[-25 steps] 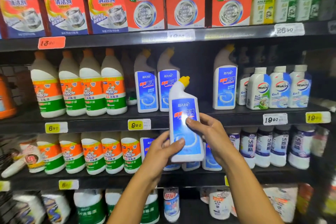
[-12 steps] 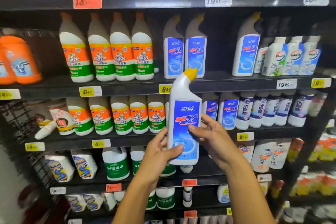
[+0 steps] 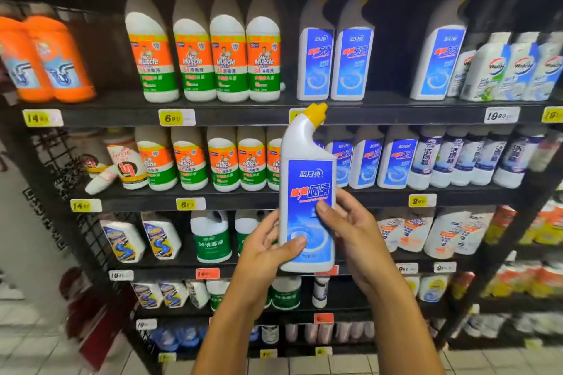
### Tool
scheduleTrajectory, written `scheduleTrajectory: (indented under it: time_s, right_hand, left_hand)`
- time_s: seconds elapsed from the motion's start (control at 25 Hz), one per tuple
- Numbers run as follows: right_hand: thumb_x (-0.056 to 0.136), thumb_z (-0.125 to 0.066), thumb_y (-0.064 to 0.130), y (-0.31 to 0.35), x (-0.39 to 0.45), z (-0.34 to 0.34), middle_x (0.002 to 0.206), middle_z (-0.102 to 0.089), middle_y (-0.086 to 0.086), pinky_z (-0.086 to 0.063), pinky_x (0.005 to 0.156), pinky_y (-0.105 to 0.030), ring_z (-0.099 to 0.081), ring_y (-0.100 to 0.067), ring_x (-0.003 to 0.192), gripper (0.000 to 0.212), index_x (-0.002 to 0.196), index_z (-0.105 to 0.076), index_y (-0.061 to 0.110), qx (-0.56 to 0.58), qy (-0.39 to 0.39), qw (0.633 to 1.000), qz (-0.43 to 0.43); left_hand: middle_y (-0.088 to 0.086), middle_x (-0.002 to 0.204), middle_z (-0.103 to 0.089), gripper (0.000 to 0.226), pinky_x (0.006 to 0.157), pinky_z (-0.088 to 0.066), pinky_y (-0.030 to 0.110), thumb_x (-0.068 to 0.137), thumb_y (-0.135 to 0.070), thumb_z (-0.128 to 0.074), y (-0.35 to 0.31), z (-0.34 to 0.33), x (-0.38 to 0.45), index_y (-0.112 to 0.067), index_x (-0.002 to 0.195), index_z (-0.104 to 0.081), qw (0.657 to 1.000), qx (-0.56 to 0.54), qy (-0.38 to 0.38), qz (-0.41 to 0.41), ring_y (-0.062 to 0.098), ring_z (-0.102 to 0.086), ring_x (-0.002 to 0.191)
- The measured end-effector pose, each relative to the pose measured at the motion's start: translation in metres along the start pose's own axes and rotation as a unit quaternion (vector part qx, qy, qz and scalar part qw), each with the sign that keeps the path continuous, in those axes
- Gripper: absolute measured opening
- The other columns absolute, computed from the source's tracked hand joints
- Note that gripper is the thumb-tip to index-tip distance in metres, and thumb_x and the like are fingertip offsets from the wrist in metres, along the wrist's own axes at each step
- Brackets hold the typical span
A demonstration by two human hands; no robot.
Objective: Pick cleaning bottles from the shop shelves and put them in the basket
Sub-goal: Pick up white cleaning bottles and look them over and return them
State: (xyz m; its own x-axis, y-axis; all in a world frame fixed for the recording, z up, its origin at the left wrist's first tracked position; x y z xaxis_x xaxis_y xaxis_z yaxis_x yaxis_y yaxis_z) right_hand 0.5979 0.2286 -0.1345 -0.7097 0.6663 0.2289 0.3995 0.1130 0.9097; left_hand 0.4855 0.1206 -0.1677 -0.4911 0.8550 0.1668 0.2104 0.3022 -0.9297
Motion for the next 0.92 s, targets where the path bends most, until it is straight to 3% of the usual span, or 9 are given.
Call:
scheduleTrajectory:
  time_s: [0.16,0.28,0.44,0.6,0.76,0.92]
  right_hand:
    - [0.084,-0.068,0.021,0.0,0.002,0.007,0.111,-0.075,-0.01,-0.059,0.078,-0.027,-0.072,-0.021,0.102,0.046,0.127,-0.058,0.01,0.001,-0.012,1.0,-0.014]
    - [0.081,-0.071,0.024,0.001,0.006,0.011,0.109,-0.076,-0.006,-0.058,0.073,-0.024,-0.073,-0.02,0.1,0.049,0.127,-0.057,0.013,-0.017,-0.004,1.0,-0.016]
    - [0.084,-0.072,0.027,0.002,0.009,0.016,0.113,-0.075,-0.005,-0.059,0.075,-0.027,-0.072,-0.023,0.103,0.037,0.12,-0.064,0.022,-0.025,0.031,0.999,-0.012]
    - [0.084,-0.076,0.026,0.001,0.013,0.027,0.113,-0.074,-0.014,-0.059,0.077,-0.036,-0.073,-0.031,0.101,0.038,0.118,-0.068,0.014,0.02,0.003,1.0,-0.014]
    - [0.076,-0.08,0.035,0.001,0.015,0.039,0.108,-0.075,-0.017,-0.06,0.071,-0.035,-0.074,-0.032,0.097,0.033,0.101,-0.075,0.014,0.037,-0.019,0.997,-0.071]
    - [0.081,-0.074,0.04,0.007,0.015,0.048,0.105,-0.077,-0.011,-0.06,0.066,-0.03,-0.075,-0.026,0.095,0.041,0.11,-0.07,0.01,-0.006,-0.001,0.99,-0.144]
  left_hand:
    - [0.006,0.115,-0.073,0.038,0.075,-0.058,0.028,0.075,-0.017,-0.077,-0.002,-0.003,-0.003,-0.031,0.11,-0.071,1.0,-0.004,-0.027,0.006,0.026,-0.072,0.103]
    - [0.006,0.116,-0.073,0.039,0.075,-0.058,0.029,0.077,-0.018,-0.075,-0.004,-0.007,-0.001,-0.029,0.114,-0.07,0.999,-0.01,-0.036,0.007,0.027,-0.071,0.104]
    - [0.008,0.118,-0.072,0.044,0.077,-0.058,0.028,0.08,-0.02,-0.074,-0.006,-0.02,-0.001,-0.021,0.123,-0.064,0.999,-0.005,-0.035,0.001,0.028,-0.071,0.106]
    - [0.005,0.116,-0.073,0.038,0.076,-0.058,0.026,0.084,-0.025,-0.071,-0.008,-0.033,0.002,-0.02,0.121,-0.065,0.999,0.019,-0.039,-0.008,0.024,-0.071,0.104]
    - [0.008,0.109,-0.075,0.028,0.071,-0.061,0.034,0.085,-0.039,-0.071,-0.009,-0.044,0.003,-0.02,0.105,-0.075,0.997,0.03,-0.056,0.047,0.025,-0.073,0.1]
    - [0.011,0.098,-0.077,0.04,0.065,-0.062,0.035,0.075,-0.048,-0.068,-0.012,-0.052,0.005,-0.016,0.095,-0.079,0.992,0.055,-0.086,0.074,0.025,-0.076,0.085]
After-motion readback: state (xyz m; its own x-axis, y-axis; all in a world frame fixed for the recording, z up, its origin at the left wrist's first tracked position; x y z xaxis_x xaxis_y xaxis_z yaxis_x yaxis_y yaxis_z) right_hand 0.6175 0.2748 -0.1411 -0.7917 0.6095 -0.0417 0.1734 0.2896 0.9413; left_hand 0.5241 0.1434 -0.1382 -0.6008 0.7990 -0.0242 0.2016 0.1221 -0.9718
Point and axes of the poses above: each hand's wrist, its own x-axis towards the middle knuckle, its own z-axis out of the back of the hand, y = z × x, the point moved 1 cm from there along x, towards the middle knuckle
